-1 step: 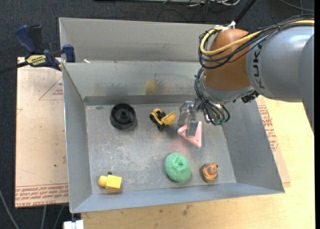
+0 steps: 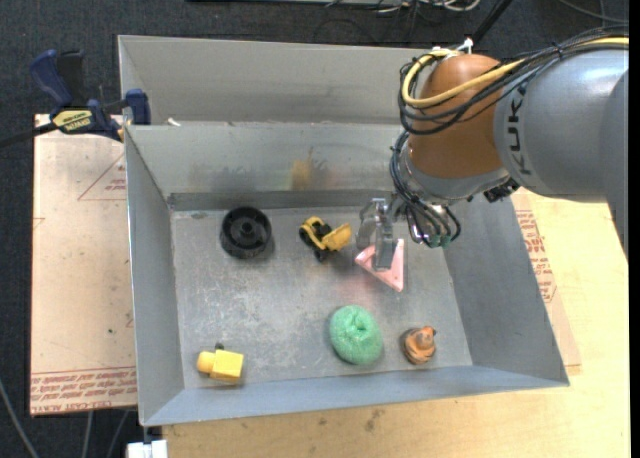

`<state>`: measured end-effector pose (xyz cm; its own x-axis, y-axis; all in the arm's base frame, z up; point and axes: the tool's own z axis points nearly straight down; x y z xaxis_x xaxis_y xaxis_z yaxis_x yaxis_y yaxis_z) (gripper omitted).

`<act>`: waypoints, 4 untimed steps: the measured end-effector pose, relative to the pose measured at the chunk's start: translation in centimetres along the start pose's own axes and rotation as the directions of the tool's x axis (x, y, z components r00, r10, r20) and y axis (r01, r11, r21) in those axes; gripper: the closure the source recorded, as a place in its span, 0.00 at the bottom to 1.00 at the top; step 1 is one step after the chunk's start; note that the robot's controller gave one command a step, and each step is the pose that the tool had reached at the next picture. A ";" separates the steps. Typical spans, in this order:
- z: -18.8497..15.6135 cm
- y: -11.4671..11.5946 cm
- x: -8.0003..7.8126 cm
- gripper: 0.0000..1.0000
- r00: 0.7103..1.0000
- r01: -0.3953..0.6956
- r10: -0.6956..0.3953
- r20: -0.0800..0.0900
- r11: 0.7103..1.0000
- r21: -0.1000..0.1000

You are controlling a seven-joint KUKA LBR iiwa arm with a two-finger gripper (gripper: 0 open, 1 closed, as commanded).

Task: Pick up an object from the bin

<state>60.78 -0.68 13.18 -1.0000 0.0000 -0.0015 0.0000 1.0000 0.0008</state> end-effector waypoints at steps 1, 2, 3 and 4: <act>4.1 3.6 -3.7 0.00 0.997 0.083 -0.083 0.008 0.997 0.002; 4.1 3.9 -3.9 0.00 0.995 0.098 -0.098 0.012 0.995 0.000; 3.1 3.5 -2.8 0.00 1.000 -0.019 0.019 0.001 1.000 -0.001; 5.6 2.6 -3.7 0.00 0.998 0.062 -0.062 0.004 0.998 0.000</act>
Offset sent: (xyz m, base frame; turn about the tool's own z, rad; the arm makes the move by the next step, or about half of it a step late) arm 0.0263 0.0584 0.0049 0.1108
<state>64.51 1.95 7.56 -0.9981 -0.0621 -0.0058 -0.0621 0.9981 0.0003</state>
